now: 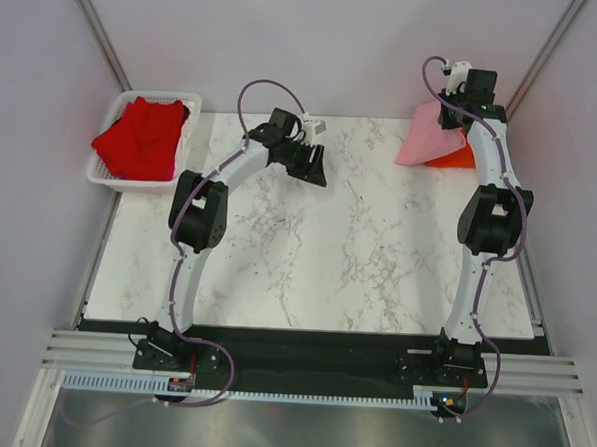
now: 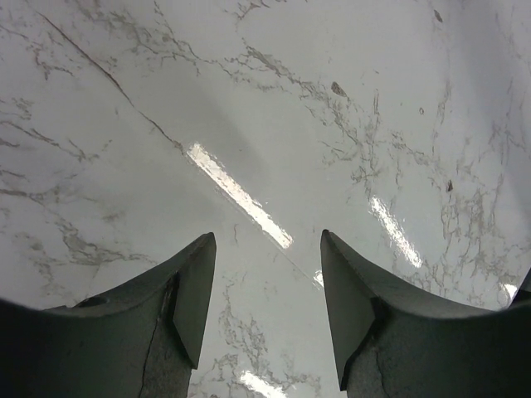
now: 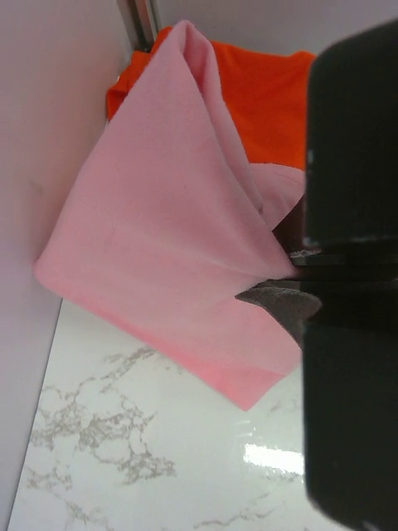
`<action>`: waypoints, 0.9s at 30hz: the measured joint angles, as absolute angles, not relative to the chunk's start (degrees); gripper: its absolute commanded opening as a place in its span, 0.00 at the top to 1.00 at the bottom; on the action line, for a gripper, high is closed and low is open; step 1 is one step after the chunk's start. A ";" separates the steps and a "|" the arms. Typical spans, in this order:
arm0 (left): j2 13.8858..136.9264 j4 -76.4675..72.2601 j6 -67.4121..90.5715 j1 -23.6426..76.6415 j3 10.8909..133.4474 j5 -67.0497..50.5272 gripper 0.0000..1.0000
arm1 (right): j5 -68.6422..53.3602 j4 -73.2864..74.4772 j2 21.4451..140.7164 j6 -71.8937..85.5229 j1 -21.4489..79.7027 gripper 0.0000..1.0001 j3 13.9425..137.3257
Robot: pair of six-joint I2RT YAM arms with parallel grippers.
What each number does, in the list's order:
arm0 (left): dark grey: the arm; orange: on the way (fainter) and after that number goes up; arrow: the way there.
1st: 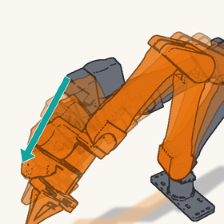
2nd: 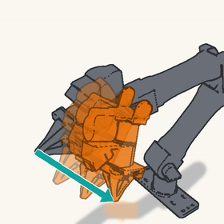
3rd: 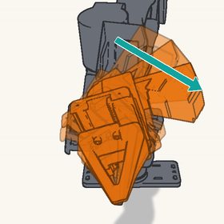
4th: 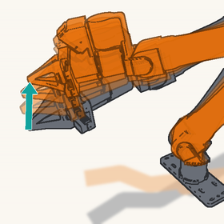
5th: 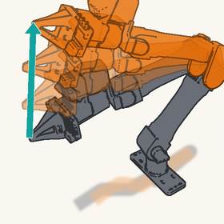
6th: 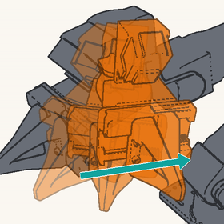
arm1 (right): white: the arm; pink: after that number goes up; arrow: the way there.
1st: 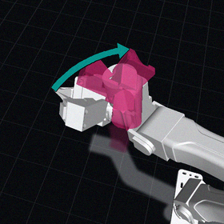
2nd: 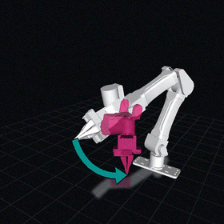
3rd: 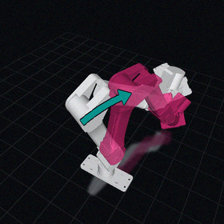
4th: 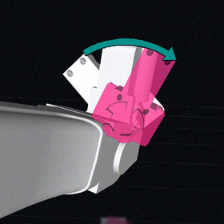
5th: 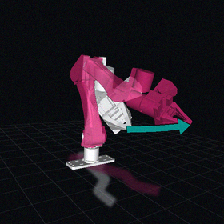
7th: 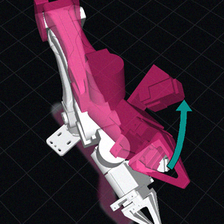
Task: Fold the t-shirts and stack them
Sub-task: Neatly place the folded tshirt to the corner
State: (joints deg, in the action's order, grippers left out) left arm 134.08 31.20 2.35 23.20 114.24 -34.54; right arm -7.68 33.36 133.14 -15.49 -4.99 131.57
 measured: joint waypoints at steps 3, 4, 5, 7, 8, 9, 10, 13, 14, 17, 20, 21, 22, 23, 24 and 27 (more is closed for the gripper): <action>134.08 31.22 1.63 23.99 114.17 -34.46 0.39 | -6.87 33.06 134.80 -16.03 -6.20 1.00 132.70; 134.08 31.27 1.48 24.18 114.13 -34.37 0.39 | -6.70 33.01 135.09 -16.12 -6.52 1.00 132.79; 134.08 31.24 1.28 24.40 114.06 -34.26 0.39 | -6.57 33.01 135.44 -16.21 -6.94 1.00 132.79; 134.08 31.38 0.99 24.69 113.97 -33.93 0.39 | -6.57 33.01 135.81 -16.29 -7.66 1.00 132.81; 134.08 31.44 0.86 24.86 113.97 -33.63 0.39 | -6.59 33.01 135.85 -16.29 -7.99 1.00 132.81; 134.08 31.44 0.75 24.95 113.97 -33.36 0.39 | -6.59 33.01 135.87 -16.32 -8.32 1.00 132.81; 134.08 31.44 0.64 25.02 113.97 -33.17 0.39 | -6.61 32.99 135.87 -16.29 -8.62 1.00 132.84; 134.08 31.51 0.36 25.28 113.97 -32.88 0.39 | -6.59 32.67 135.92 -16.32 -9.41 1.00 133.25; 134.08 31.53 0.32 25.34 113.97 -32.84 0.39 | -6.57 32.40 135.94 -16.32 -9.63 1.00 133.38; 134.08 31.68 0.23 25.50 113.97 -32.73 0.39 | -5.87 31.53 136.66 -16.32 -10.04 1.00 134.30; 134.08 31.73 -0.14 25.61 113.97 -32.23 0.39 | -4.86 29.82 138.17 -16.32 -10.28 0.99 135.48; 134.08 31.70 -0.30 25.65 113.95 -31.97 0.39 | -4.40 29.30 138.67 -16.32 -10.33 0.98 135.63; 134.08 31.75 -0.38 25.65 113.91 -31.86 0.39 | -4.01 28.97 139.20 -16.32 -10.37 0.96 135.85; 134.08 31.77 -0.51 25.65 113.80 -31.66 0.39 | -3.51 28.40 139.76 -16.32 -10.37 0.96 136.05; 134.08 31.83 -0.58 25.65 113.67 -31.57 0.39 | -2.76 27.77 140.42 -16.32 -10.37 0.95 136.18; 134.08 32.21 -0.95 25.65 113.12 -31.42 0.39 | -0.43 25.78 142.63 -16.75 -10.35 0.96 137.27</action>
State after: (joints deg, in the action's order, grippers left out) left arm 134.08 32.21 -0.95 25.65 113.12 -31.42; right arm -0.43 25.78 142.63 -16.75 -10.35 137.27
